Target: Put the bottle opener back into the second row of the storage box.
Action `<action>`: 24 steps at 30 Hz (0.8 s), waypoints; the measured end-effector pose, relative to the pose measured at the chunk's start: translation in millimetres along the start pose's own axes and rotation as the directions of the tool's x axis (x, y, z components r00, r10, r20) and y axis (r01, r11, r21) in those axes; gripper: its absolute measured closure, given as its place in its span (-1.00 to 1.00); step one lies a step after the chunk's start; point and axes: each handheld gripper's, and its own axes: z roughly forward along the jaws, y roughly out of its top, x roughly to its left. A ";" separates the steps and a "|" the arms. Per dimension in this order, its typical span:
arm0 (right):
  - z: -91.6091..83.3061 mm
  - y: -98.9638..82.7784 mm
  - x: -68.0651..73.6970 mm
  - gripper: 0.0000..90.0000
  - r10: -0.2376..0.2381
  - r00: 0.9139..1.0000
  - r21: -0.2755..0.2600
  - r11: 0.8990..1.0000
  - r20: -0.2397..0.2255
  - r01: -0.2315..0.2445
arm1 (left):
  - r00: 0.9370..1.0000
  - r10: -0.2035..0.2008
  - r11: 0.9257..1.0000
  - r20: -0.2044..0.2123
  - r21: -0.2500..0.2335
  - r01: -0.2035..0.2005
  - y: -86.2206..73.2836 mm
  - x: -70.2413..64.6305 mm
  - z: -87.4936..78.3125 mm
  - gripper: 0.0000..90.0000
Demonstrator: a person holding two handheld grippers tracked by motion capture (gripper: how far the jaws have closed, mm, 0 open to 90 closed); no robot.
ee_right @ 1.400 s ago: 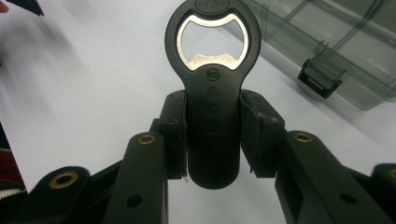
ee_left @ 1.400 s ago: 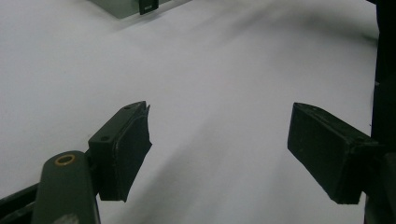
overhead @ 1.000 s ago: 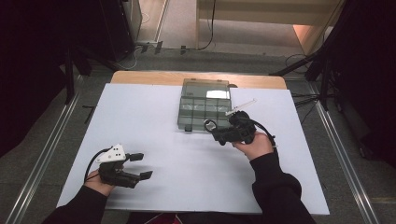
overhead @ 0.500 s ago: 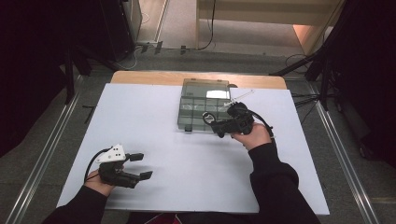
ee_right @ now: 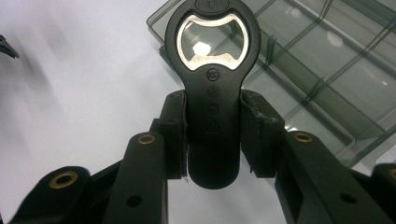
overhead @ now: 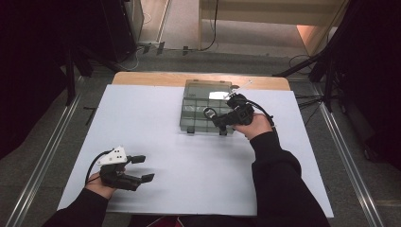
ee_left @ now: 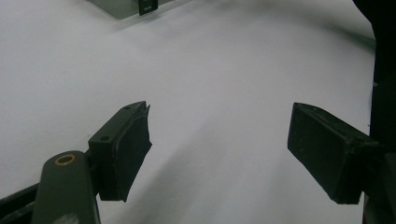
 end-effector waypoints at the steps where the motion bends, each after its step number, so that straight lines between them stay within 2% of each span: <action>1: 0.0 0.0 0.0 0.46 0.000 1.000 0.000 1.000 0.000 0.000 | 1.000 -0.001 1.000 0.001 -0.001 0.001 0.0 0.1 0.1 -0.53; 2: 0.9 3.8 -1.6 0.46 -0.016 1.000 0.007 1.000 0.000 0.016 | 1.000 -0.001 1.000 0.001 -0.001 0.001 0.0 0.1 0.1 -0.53; 6: 3.1 10.1 -4.2 0.46 -0.024 1.000 0.019 1.000 -0.010 0.025 | 1.000 0.000 1.000 0.002 -0.001 0.000 0.0 0.1 -0.1 -0.53; 9: 7.8 15.6 -5.8 0.46 -0.048 0.999 0.041 0.998 -0.005 0.048 | 1.000 0.000 1.000 0.003 -0.001 0.000 0.0 0.2 -0.3 -0.53; 12: 12.2 19.8 -7.5 0.46 -0.088 0.996 0.054 0.995 -0.007 0.088 | 1.000 -0.001 1.000 0.004 -0.002 0.001 -0.1 0.1 -0.4 -0.53; 21: 21.2 27.6 -18.4 0.46 -0.146 0.989 0.090 0.985 -0.013 0.147 | 1.000 -0.002 1.000 0.005 -0.002 0.002 -0.1 0.0 0.0 -0.53; 24: 24.2 29.7 -22.2 0.46 -0.147 0.989 0.104 0.984 -0.017 0.148 | 1.000 0.001 1.000 0.004 -0.001 -0.001 -0.2 0.2 0.3 -0.53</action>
